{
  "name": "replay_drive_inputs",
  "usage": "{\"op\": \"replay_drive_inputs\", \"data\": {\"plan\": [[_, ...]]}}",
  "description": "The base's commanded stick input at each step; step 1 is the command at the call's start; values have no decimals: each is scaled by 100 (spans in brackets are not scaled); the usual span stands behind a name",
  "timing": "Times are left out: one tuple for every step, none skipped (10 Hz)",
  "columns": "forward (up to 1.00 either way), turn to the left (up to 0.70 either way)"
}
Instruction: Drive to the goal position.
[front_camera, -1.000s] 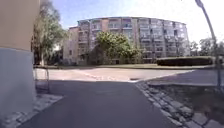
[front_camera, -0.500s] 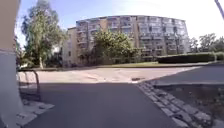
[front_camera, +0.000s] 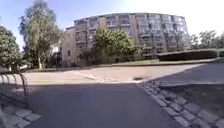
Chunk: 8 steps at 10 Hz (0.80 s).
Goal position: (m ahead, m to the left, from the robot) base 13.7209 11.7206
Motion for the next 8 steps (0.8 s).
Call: {"op": "replay_drive_inputs", "data": {"plan": [[70, 0], [70, 0], [70, 0], [70, 0], [70, 0], [70, 0], [70, 0], [70, 0]]}}
